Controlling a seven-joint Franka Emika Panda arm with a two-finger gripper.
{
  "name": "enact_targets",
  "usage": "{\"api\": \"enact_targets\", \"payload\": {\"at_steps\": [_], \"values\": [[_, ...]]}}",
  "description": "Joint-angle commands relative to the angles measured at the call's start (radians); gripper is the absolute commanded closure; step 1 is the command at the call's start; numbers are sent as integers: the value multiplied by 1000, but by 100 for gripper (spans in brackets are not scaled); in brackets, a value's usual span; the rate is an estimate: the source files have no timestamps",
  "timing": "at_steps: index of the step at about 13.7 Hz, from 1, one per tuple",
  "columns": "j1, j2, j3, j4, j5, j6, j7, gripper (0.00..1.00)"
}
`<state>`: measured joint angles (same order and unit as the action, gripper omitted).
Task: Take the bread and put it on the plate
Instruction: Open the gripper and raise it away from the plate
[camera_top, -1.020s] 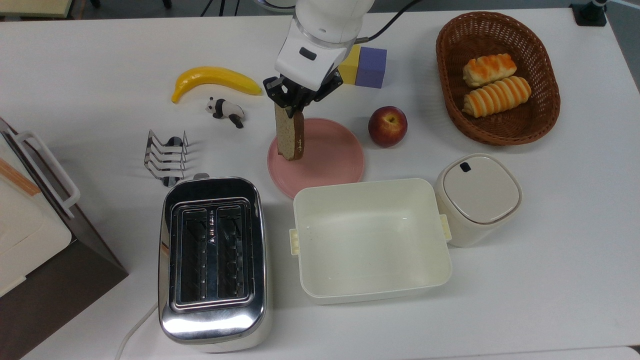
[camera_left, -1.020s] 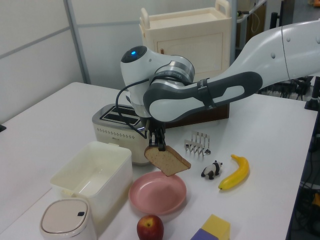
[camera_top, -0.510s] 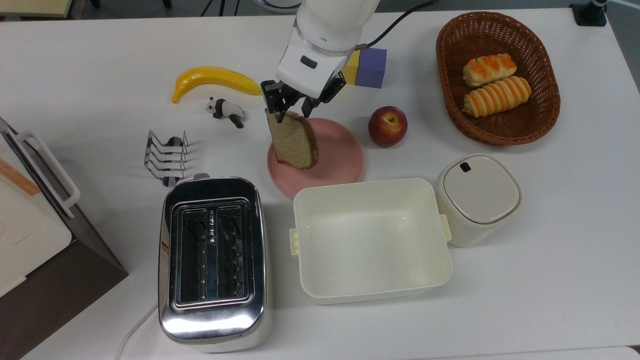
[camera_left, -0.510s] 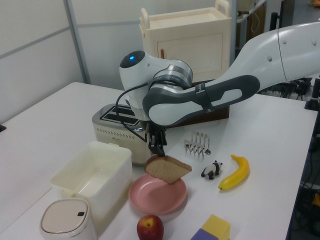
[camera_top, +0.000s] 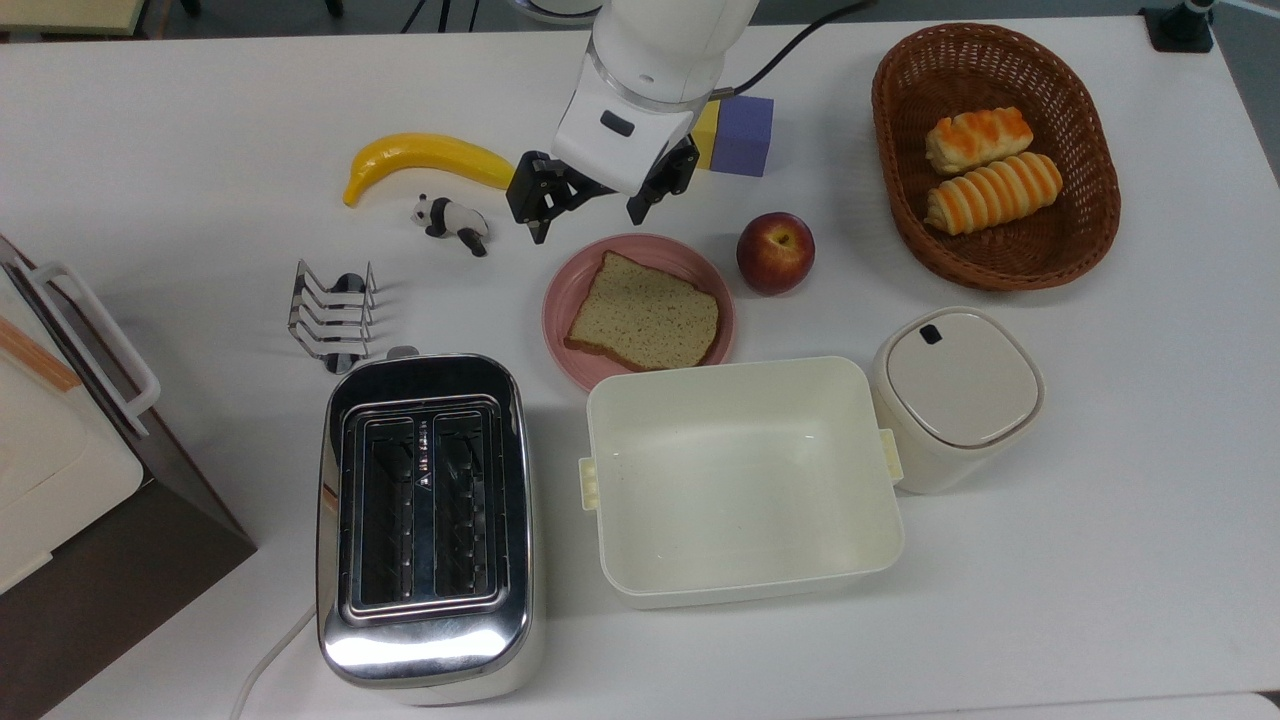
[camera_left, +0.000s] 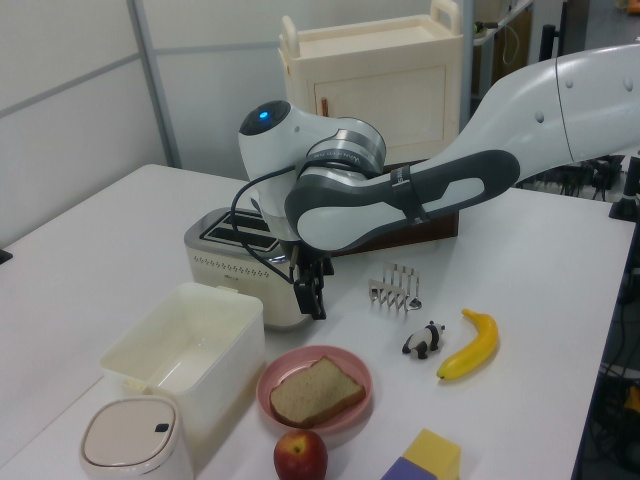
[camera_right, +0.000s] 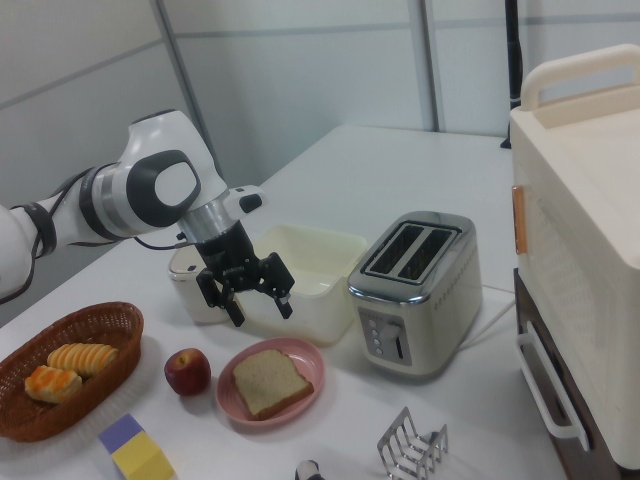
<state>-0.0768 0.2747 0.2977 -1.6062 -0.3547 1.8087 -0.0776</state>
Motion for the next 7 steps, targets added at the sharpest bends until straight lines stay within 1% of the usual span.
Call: {"api": "enact_targets", "payload": {"at_steps": [1, 3, 5, 6, 7], "values": [[-6, -32, 1, -15, -4, 20, 36, 0], [-12, -45, 0, -12, -27, 17, 126, 0], [-20, -74, -8, 26, -46, -15, 147, 0], [-35, -92, -14, 54, -43, -29, 145, 0], [-64, -118, -17, 99, -6, -58, 147, 0]]}}
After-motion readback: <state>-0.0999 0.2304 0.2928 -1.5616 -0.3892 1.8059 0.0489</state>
